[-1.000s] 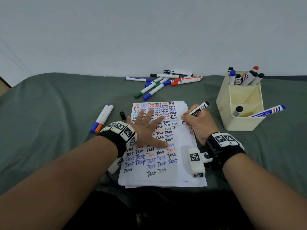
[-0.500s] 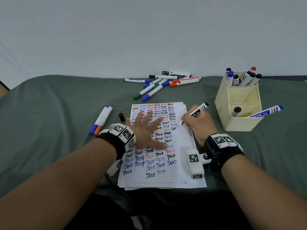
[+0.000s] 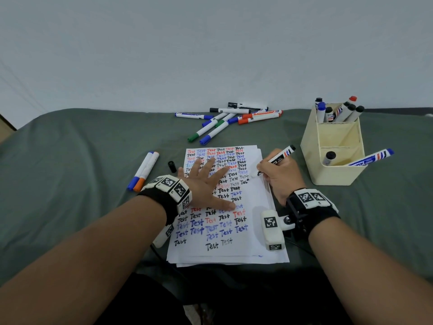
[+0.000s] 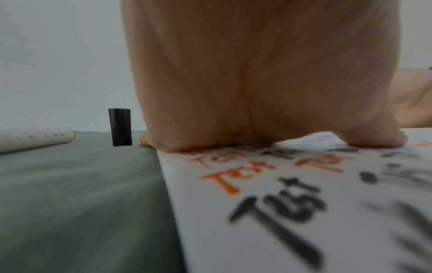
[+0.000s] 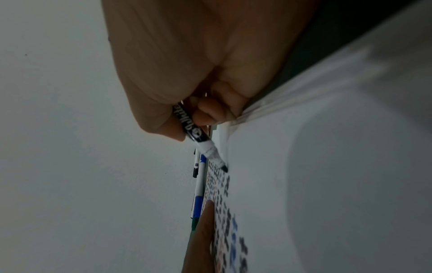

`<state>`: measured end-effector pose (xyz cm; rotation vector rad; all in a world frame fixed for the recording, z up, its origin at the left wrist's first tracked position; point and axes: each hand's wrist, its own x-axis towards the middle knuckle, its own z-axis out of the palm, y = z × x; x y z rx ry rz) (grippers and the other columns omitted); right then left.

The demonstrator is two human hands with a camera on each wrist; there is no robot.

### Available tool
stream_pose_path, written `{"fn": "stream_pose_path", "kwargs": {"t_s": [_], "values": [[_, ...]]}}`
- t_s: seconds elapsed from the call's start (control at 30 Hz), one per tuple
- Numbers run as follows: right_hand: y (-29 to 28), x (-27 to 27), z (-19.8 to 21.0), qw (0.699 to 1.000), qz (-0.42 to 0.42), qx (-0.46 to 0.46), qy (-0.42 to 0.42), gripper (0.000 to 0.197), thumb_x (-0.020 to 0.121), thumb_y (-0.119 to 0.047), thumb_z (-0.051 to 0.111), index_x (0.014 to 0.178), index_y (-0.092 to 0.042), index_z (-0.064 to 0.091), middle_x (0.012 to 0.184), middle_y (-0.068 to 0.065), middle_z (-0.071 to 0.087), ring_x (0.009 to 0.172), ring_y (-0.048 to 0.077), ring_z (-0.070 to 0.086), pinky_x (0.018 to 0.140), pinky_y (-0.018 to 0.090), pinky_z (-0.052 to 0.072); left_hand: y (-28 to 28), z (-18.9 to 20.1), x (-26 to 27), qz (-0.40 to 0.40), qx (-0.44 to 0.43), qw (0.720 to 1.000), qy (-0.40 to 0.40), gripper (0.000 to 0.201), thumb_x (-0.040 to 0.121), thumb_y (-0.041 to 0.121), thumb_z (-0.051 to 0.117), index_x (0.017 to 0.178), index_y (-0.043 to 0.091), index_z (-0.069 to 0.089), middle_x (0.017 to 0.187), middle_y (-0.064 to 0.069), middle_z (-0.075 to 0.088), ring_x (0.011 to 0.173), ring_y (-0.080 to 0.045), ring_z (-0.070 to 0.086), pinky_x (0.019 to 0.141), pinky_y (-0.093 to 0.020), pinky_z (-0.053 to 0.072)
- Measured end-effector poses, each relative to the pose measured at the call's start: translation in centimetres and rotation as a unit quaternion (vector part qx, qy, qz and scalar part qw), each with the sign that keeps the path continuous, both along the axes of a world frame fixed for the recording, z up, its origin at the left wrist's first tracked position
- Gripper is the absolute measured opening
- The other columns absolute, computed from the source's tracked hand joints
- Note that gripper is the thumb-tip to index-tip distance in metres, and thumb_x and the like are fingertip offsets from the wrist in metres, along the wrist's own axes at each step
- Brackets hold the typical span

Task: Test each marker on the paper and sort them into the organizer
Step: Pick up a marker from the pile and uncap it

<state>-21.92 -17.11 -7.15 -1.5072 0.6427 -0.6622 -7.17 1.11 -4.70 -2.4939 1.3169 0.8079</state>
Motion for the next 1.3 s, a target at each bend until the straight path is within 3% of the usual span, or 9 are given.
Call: {"fn": "stream_pose_path", "kwargs": {"t_s": [0.27, 0.67, 0.87, 0.97, 1.13, 1.3], "values": [[-0.2, 0.2, -0.2, 1.0, -0.001, -0.009, 0.025, 0.017, 0.065, -0.017, 0.068, 0.06, -0.024, 0.053, 0.054, -0.004, 0.048, 0.055, 0.017, 0.042, 0.061, 0.034, 0.037, 0.0, 0.0, 0.0, 0.004, 0.001, 1.0, 0.0, 0.123, 0.044, 0.11, 0.035, 0.138, 0.063, -0.029, 0.154, 0.018, -0.043, 0.145, -0.024, -0.038, 0.111, -0.071, -0.015], [-0.1, 0.0, 0.0, 1.0, -0.021, 0.002, 0.021, 0.016, 0.068, -0.014, 0.066, 0.062, -0.026, 0.056, 0.06, 0.0, 0.054, 0.057, 0.016, 0.046, 0.061, 0.031, 0.04, 0.1, -0.2, 0.1, 0.002, -0.008, 1.0, 0.006, 0.124, 0.044, 0.109, 0.036, 0.14, 0.062, -0.028, 0.155, 0.017, -0.042, 0.144, -0.023, -0.039, 0.111, -0.07, -0.016], [-0.1, -0.1, 0.0, 0.997, -0.027, 0.069, -0.038, 0.02, 0.073, -0.007, 0.069, 0.063, -0.022, 0.059, 0.057, 0.005, 0.054, 0.048, 0.014, 0.045, 0.045, 0.022, 0.038, 0.1, -0.3, 0.0, -0.002, -0.021, 1.0, 0.0, 0.123, 0.048, 0.107, 0.037, 0.142, 0.06, -0.025, 0.156, 0.016, -0.04, 0.145, -0.023, -0.038, 0.11, -0.069, -0.016], [-0.1, -0.1, 0.0, 0.995, -0.02, 0.083, -0.045, 0.023, 0.078, -0.005, 0.071, 0.064, -0.022, 0.064, 0.059, 0.008, 0.057, 0.05, 0.015, 0.047, 0.045, 0.022, 0.039, 0.2, -0.4, 0.0, 0.0, -0.031, 1.0, -0.001, 0.122, 0.051, 0.106, 0.041, 0.144, 0.06, -0.023, 0.158, 0.016, -0.038, 0.145, -0.023, -0.038, 0.11, -0.069, -0.017], [0.0, -0.2, 0.3, 0.995, -0.011, 0.093, -0.047, 0.028, 0.086, 0.0, 0.071, 0.067, -0.02, 0.068, 0.07, 0.014, 0.064, 0.065, 0.021, 0.055, 0.062, 0.032, 0.045, 0.3, 0.0, 0.1, -0.001, -0.077, 0.997, -0.02, 0.118, 0.058, 0.102, 0.043, 0.152, 0.053, -0.007, 0.164, 0.011, -0.024, 0.15, -0.024, -0.026, 0.115, -0.066, -0.012], [0.6, -0.4, 1.0, 0.993, -0.006, 0.098, -0.063, 0.009, 0.087, 0.0, 0.075, 0.085, -0.007, 0.07, 0.069, 0.012, 0.065, 0.06, 0.016, 0.057, 0.058, 0.026, 0.047, 1.3, 1.2, 0.4, 0.012, -0.204, 0.972, -0.117, 0.083, 0.082, 0.082, 0.048, 0.152, 0.042, 0.028, 0.168, 0.003, 0.008, 0.153, -0.025, 0.006, 0.12, -0.055, 0.012]]}}
